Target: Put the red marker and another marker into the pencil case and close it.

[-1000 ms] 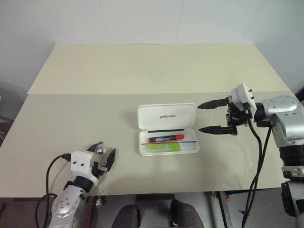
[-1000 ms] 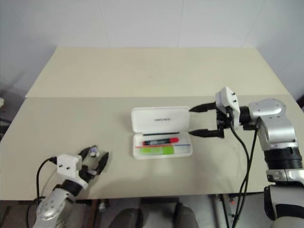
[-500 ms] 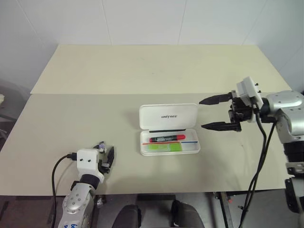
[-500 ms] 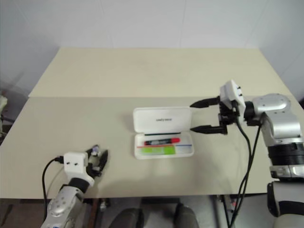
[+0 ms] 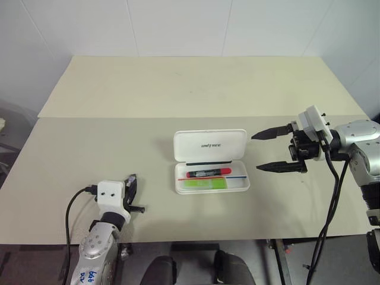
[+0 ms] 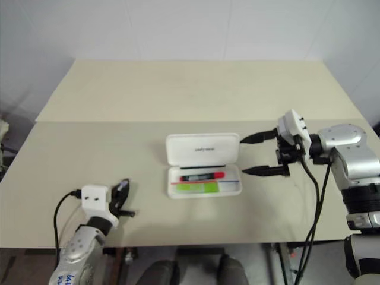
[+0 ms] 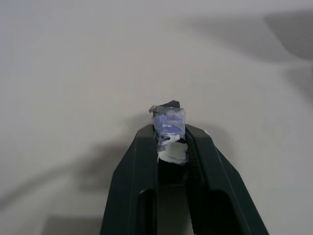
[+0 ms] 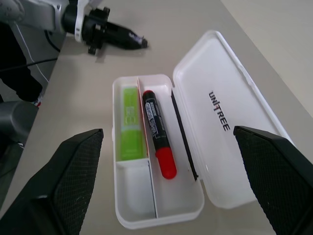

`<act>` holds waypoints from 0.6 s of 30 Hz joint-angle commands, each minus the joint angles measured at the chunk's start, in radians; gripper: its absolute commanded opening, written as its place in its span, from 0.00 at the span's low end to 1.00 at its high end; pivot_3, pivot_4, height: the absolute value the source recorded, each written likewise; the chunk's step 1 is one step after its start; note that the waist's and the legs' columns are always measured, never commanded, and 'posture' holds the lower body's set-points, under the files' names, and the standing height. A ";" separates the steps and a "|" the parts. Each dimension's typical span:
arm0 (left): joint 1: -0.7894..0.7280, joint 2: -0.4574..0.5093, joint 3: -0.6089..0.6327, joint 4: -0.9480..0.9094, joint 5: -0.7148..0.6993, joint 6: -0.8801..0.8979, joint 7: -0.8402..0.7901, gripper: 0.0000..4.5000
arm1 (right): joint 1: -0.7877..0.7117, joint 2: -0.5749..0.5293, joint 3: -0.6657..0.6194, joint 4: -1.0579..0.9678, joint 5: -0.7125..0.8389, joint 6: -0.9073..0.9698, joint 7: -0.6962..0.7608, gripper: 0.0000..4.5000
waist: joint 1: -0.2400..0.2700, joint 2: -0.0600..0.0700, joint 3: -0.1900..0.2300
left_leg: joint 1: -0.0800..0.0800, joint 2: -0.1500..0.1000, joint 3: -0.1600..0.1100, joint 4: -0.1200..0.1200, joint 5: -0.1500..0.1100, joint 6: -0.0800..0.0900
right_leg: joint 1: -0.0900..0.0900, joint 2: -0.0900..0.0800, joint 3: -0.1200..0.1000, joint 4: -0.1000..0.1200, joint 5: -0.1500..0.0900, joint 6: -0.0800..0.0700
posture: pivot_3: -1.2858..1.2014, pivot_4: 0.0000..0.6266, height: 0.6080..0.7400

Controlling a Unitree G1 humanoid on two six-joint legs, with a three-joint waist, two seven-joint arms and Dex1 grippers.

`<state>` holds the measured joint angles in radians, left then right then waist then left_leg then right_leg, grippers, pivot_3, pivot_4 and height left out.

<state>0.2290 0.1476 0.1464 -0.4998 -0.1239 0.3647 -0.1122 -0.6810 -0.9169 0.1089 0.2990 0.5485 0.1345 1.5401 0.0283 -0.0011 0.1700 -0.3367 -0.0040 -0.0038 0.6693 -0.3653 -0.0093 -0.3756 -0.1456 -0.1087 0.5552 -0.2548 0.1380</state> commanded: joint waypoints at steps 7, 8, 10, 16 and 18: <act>-0.035 0.057 0.045 -0.123 -0.064 -0.060 -0.073 0.09 | 0.002 0.021 -0.059 0.072 -0.042 -0.062 0.050 1.00 | -0.002 0.000 0.000 | 0.000 0.000 0.001 -0.001 0.000 -0.001 | 0.000 0.000 -0.001 -0.001 0.000 0.000 | 0.52 0.24 1.00; -0.045 0.068 0.050 -0.131 -0.077 -0.068 -0.090 0.09 | 0.003 0.022 -0.064 0.079 -0.045 -0.064 0.045 1.00 | -0.002 0.000 0.000 | 0.000 0.000 0.001 -0.001 0.000 -0.001 | 0.000 0.000 -0.002 -0.001 0.000 0.000 | 0.52 0.24 1.00; -0.068 0.152 0.041 -0.143 -0.094 -0.104 -0.196 0.09 | 0.009 0.019 -0.082 0.100 -0.053 -0.076 0.028 1.00 | 0.001 0.000 0.000 | -0.001 0.000 0.001 -0.001 0.000 -0.001 | 0.000 0.000 -0.002 -0.001 0.000 0.000 | 0.52 0.24 1.00; -0.120 0.325 0.091 -0.070 -0.243 -0.166 -0.448 0.09 | 0.056 -0.016 -0.160 0.147 -0.090 -0.115 -0.007 1.00 | -0.002 0.000 0.000 | -0.001 0.000 0.002 0.001 0.000 -0.001 | 0.000 0.000 -0.003 -0.001 0.000 0.000 | 0.52 0.24 1.00; -0.149 0.365 0.083 -0.050 -0.292 -0.168 -0.531 0.09 | 0.081 -0.025 -0.181 0.145 -0.101 -0.121 -0.015 1.00 | -0.003 0.000 0.000 | -0.002 0.000 0.001 0.002 0.000 -0.001 | 0.000 0.000 -0.004 -0.001 0.000 0.000 | 0.52 0.24 1.00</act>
<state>0.0980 0.4937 0.2187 -0.5410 -0.3623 0.2263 -0.5783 -0.6046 -0.9142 -0.0182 0.4473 0.4487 0.0355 1.5262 0.0255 -0.0010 0.1702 -0.3382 -0.0037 -0.0024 0.6707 -0.3657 -0.0099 -0.3756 -0.1454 -0.1131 0.5547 -0.2548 0.1379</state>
